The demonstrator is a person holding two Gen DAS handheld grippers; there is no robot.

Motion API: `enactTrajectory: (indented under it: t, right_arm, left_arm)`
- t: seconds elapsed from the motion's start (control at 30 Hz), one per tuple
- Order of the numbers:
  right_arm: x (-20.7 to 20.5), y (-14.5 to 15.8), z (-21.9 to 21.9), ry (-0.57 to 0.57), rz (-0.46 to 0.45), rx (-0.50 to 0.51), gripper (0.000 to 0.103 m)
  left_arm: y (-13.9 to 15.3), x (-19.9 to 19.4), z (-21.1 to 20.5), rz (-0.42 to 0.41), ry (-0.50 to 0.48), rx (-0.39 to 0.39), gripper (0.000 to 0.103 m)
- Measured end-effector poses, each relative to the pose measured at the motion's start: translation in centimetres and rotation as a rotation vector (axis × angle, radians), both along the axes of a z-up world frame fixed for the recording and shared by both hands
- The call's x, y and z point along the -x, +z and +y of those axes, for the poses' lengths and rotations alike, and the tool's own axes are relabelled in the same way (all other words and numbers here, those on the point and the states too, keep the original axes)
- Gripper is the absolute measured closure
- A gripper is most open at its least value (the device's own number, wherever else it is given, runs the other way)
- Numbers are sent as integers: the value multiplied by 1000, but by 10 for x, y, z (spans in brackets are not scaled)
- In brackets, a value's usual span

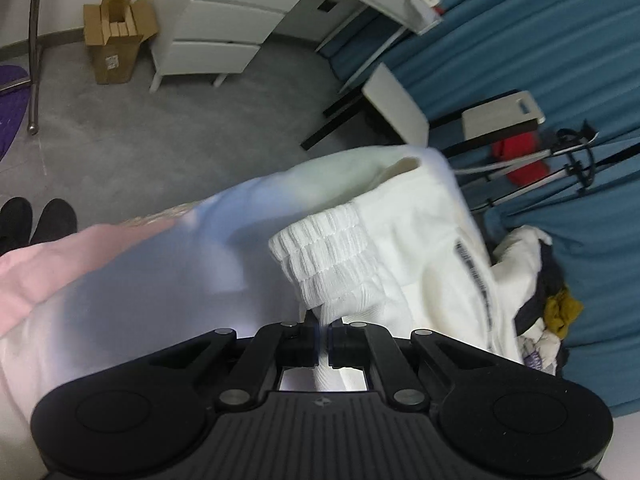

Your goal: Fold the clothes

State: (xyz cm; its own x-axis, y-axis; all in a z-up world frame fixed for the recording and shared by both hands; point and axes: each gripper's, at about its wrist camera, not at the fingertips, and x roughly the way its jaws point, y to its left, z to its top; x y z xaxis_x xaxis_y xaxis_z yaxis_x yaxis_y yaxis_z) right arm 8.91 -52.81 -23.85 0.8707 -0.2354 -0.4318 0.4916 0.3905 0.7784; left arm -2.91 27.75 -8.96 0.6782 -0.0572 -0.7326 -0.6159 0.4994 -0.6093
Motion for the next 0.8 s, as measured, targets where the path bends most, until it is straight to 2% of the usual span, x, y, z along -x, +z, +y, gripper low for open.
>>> enactTrajectory:
  t: [0.13, 0.2, 0.27, 0.33, 0.43, 0.53, 0.67, 0.7, 0.73, 0.77, 0.8]
  right_arm:
    - [18, 21, 13, -63, -23, 64, 97]
    - [28, 22, 20, -115, 52, 106, 97]
    - [33, 16, 27, -150, 156, 128, 97]
    - [29, -7, 26, -149, 269, 64, 97]
    - [25, -37, 24, -143, 348, -40, 98]
    - [24, -33, 28, -151, 351, -19, 94]
    - [23, -19, 32, -161, 359, 28, 92]
    - [23, -16, 34, -164, 361, 42, 88]
    - [22, -12, 36, -167, 362, 58, 84]
    - [21, -7, 38, -171, 361, 79, 69]
    - [21, 1, 39, -177, 356, 105, 44]
  left_arm:
    - [-16, 3, 42, 23, -18, 23, 99]
    - [-22, 8, 41, 34, -30, 23, 99]
    - [-31, -4, 39, 55, -40, 15, 99]
    - [-39, -19, 37, 81, -46, -4, 98]
    - [-46, -36, 35, 108, -67, -26, 97]
    - [-50, -48, 32, 130, -99, -62, 91]
    - [-40, -49, 28, 133, -120, -120, 72]
    - [-36, -47, 28, 128, -123, -130, 65]
    - [-29, -45, 26, 123, -128, -148, 63]
    - [-23, -42, 24, 118, -133, -183, 57]
    - [-16, -40, 22, 113, -137, -218, 49]
